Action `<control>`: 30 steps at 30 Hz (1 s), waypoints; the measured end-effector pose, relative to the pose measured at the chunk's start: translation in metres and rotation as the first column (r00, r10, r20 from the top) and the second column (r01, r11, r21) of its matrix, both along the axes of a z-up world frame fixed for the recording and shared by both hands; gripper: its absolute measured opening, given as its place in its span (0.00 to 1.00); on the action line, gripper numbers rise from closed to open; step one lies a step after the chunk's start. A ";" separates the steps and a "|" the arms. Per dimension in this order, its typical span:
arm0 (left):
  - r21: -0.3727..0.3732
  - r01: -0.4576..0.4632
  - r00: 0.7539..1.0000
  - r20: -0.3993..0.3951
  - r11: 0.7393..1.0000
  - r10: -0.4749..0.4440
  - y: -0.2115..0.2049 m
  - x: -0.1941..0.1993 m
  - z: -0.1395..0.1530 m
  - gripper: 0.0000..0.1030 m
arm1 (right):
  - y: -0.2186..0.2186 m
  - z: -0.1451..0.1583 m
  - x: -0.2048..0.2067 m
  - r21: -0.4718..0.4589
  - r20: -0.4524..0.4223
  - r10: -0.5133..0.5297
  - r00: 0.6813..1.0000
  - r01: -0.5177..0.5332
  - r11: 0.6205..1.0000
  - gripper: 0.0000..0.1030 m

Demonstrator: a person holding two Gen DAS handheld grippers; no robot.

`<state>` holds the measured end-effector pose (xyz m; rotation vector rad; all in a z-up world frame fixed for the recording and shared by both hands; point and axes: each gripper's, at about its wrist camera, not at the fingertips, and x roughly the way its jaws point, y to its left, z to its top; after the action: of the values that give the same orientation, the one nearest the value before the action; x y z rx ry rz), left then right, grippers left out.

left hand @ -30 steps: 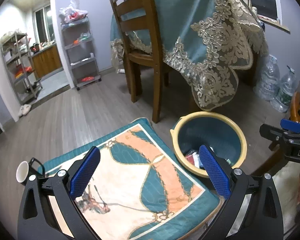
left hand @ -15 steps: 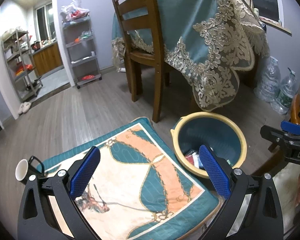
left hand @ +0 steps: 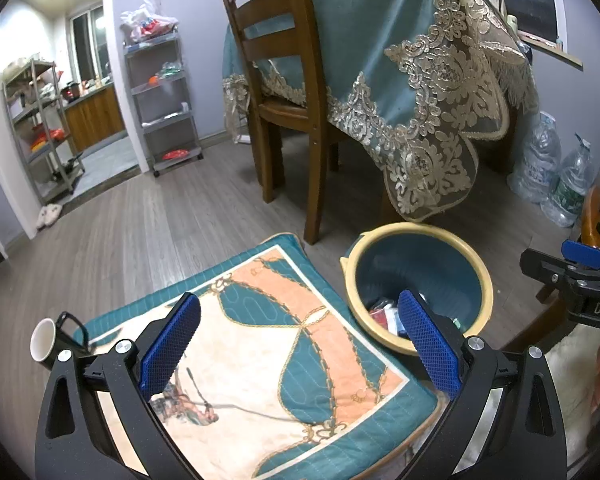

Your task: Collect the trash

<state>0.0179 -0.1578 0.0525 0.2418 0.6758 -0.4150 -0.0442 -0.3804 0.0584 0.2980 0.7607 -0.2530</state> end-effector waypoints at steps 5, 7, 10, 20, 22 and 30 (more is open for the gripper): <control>-0.001 0.000 1.000 0.000 1.000 0.000 0.000 0.000 0.000 0.95 | -0.001 0.000 0.000 -0.001 -0.001 -0.001 1.000 0.001 1.000 0.95; 0.000 -0.001 1.000 0.000 1.000 0.001 -0.001 0.000 0.000 0.95 | 0.000 0.000 0.000 0.000 0.000 -0.003 1.000 0.003 1.000 0.94; -0.001 0.000 1.000 0.000 1.000 0.000 -0.001 0.000 0.000 0.95 | 0.000 0.000 0.000 -0.001 -0.001 -0.003 1.000 0.003 1.000 0.94; 0.000 -0.001 1.000 -0.001 1.000 0.001 -0.001 0.000 0.000 0.95 | -0.001 0.000 0.000 -0.002 -0.003 -0.005 1.000 0.005 1.000 0.94; 0.001 0.000 1.000 0.000 1.000 0.000 -0.001 0.000 0.000 0.95 | -0.001 0.000 0.000 -0.002 -0.002 -0.005 1.000 0.005 1.000 0.95; -0.018 0.003 1.000 -0.011 1.000 -0.003 0.000 0.000 -0.003 0.95 | -0.001 0.000 0.000 -0.002 -0.002 -0.006 1.000 0.006 1.000 0.95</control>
<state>0.0176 -0.1574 0.0490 0.2237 0.6823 -0.4257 -0.0442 -0.3812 0.0585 0.2983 0.7620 -0.2592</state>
